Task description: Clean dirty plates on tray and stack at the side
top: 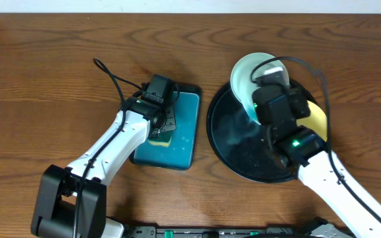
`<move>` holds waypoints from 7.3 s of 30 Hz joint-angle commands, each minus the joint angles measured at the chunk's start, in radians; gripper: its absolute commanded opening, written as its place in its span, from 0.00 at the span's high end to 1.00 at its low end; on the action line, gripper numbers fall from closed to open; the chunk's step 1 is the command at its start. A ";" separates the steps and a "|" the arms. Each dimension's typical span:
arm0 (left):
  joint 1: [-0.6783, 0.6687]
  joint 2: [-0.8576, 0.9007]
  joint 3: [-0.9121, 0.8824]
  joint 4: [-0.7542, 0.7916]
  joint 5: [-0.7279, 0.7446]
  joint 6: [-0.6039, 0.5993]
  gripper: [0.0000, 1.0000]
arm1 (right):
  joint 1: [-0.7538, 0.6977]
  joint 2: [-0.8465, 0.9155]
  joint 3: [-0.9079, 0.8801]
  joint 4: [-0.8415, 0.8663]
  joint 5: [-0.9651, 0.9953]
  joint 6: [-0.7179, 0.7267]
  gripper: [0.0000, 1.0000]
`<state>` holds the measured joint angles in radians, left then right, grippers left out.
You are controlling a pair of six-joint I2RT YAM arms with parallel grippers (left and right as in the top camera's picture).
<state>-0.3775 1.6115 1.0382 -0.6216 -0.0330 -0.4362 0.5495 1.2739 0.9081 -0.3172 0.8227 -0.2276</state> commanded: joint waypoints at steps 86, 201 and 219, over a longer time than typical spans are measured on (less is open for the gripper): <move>0.002 0.003 -0.011 -0.019 -0.009 0.017 0.92 | -1.153 0.148 0.023 -0.275 -0.767 1.065 0.99; 0.002 0.003 -0.011 -0.033 -0.009 0.017 0.92 | -0.710 0.378 0.014 -0.172 -1.338 0.360 0.73; 0.002 0.003 -0.011 -0.033 -0.009 0.017 0.93 | -0.538 0.297 0.014 -0.315 -1.078 0.237 0.64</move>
<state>-0.3752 1.6115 1.0374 -0.6537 -0.0444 -0.4366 -0.0311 1.5768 0.9085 -0.6426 -0.3775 0.0399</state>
